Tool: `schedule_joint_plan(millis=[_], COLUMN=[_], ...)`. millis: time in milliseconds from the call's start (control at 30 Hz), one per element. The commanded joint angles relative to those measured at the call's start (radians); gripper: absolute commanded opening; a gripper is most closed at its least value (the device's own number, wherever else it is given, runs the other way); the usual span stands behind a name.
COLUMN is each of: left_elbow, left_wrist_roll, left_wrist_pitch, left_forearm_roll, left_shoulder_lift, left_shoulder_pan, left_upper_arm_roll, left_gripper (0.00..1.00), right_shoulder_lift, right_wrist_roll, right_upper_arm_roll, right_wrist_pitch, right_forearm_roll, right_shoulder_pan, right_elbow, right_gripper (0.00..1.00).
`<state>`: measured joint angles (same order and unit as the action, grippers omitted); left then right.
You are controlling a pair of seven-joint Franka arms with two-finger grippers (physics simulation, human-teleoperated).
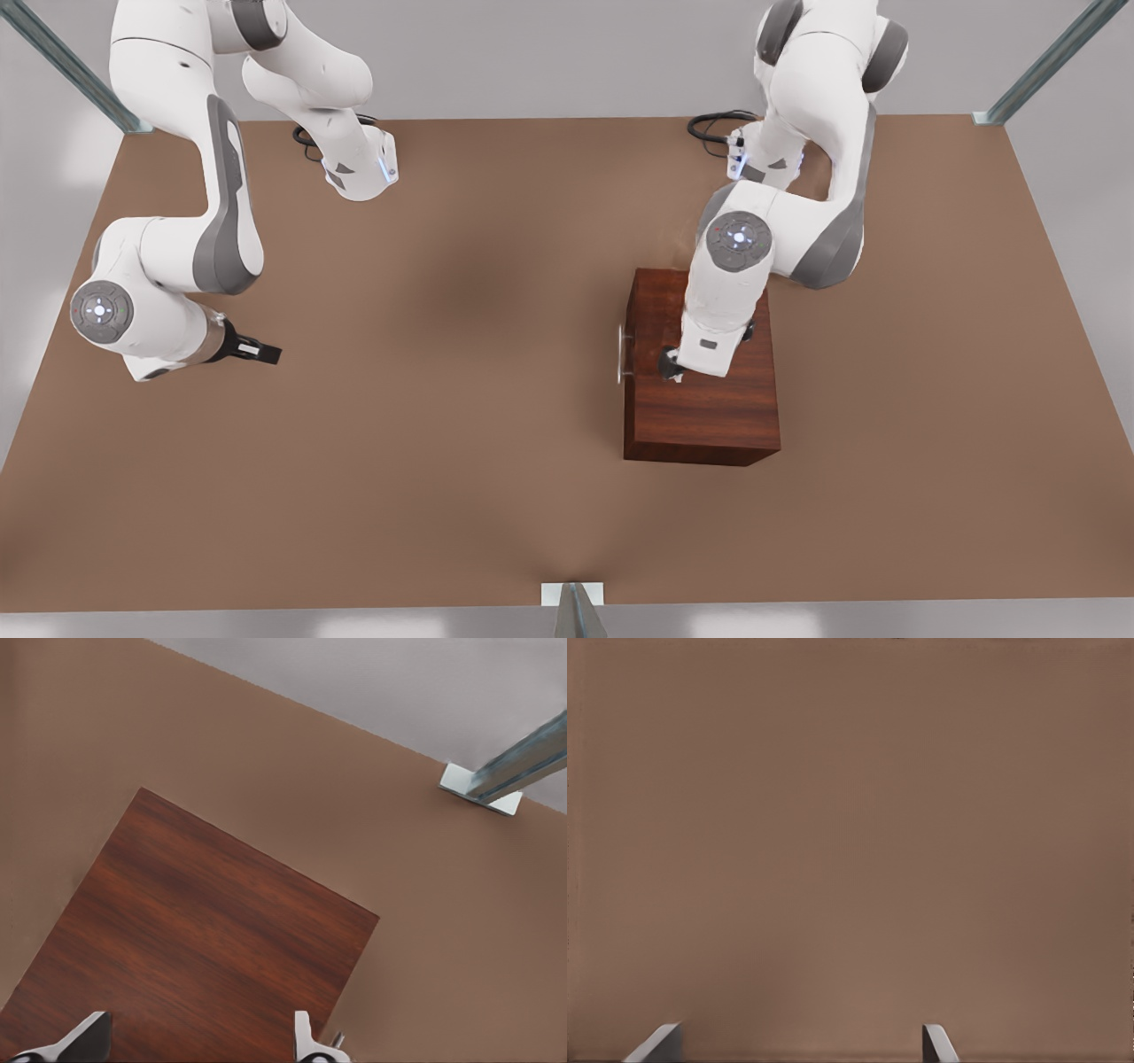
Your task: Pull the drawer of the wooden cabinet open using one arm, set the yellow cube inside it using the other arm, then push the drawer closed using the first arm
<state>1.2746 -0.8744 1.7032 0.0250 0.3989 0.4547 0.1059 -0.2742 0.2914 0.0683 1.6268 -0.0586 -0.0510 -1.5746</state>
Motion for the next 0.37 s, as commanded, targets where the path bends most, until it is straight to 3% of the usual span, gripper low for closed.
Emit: schedule_joint_plan(millis=[0,33,100,333], left_elbow=[0.165,0.453,0.289,0.209], left_wrist_roll=[0.907,0.905,0.910,0.913], left_wrist_pitch=[-0.154,0.099,-0.023,-0.050], left_forearm_roll=[-0.171,-0.183,-0.169,-0.140], left_shoulder_lift=[-0.142,-0.308,-0.252,-0.212], left_shoulder_pan=[-0.152,-0.159,-0.169,-0.188], left_upper_arm_roll=[0.000,0.012,0.029,0.029], left_gripper=[1.00,1.00,1.00,1.00], right_shoulder_lift=[-0.016,-0.017,-0.022,-0.023], right_wrist_roll=[-0.020,-0.121,-0.288,-0.293], right_upper_arm_roll=[0.019,0.019,0.010,0.007], right_wrist_pitch=[-0.153,-0.180,-0.203,-0.205], right_forearm_roll=[-0.001,0.000,0.011,0.014], right_shoulder_pan=[0.003,0.002,-0.006,-0.007], right_elbow=[0.042,0.053,0.057,0.068], right_gripper=[1.00,1.00,1.00,1.00])
